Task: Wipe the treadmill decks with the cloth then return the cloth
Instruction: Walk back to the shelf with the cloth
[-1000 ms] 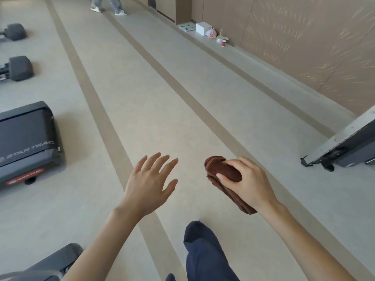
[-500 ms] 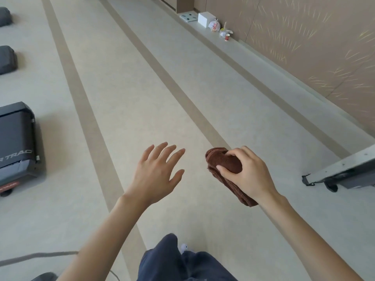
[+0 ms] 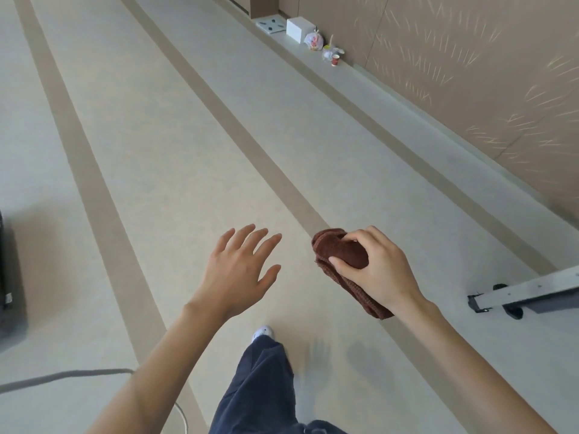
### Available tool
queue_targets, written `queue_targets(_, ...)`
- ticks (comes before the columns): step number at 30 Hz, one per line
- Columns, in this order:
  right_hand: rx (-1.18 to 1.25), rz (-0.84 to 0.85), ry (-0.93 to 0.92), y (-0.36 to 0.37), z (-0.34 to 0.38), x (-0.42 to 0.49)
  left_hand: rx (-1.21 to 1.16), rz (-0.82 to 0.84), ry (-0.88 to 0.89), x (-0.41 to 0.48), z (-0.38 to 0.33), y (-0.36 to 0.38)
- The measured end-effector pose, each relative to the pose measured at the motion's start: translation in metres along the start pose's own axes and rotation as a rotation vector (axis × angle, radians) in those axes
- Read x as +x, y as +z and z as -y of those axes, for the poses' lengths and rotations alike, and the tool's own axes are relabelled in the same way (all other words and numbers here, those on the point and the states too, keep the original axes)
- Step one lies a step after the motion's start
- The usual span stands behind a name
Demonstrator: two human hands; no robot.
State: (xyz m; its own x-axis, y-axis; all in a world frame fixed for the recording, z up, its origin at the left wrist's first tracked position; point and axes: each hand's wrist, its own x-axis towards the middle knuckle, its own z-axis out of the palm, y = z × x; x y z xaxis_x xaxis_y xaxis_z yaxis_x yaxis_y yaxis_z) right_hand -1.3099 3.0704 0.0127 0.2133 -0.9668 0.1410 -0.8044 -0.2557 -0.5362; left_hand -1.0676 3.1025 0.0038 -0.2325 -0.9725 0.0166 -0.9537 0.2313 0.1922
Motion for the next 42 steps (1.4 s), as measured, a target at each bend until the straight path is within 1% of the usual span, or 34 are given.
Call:
queue_targets(6, -0.011, -0.035, 0.001, 0.008, 0.014, 0.103, -0.001, -0.036, 0.017, 0.092, 0.055, -0.024)
queue_targets(11, 0.002, -0.015, 0.01, 0.025, 0.016, 0.156, -0.02, -0.01, 0.01, 0.139, 0.087, -0.027)
queue_targets(20, -0.004, 0.061, 0.033, 0.051, -0.021, 0.26, -0.007, 0.042, -0.005, 0.237, 0.129, -0.011)
queue_targets(25, -0.016, 0.07, 0.037, 0.058, -0.049, 0.354, 0.011, 0.053, -0.014, 0.329, 0.156, -0.009)
queue_targets(30, -0.04, 0.073, 0.015, 0.046, -0.067, 0.472, 0.026, 0.09, -0.034, 0.445, 0.188, -0.026)
queue_targets(33, -0.028, 0.045, -0.012, 0.038, -0.071, 0.543, 0.034, 0.027, -0.05, 0.511, 0.205, -0.043)
queue_targets(37, -0.021, 0.037, -0.056, 0.041, -0.068, 0.615, 0.042, -0.118, -0.061, 0.567, 0.225, -0.056)
queue_targets(42, 0.026, 0.035, -0.057, 0.066, -0.065, 0.675, 0.043, -0.166, -0.09, 0.608, 0.258, -0.047)
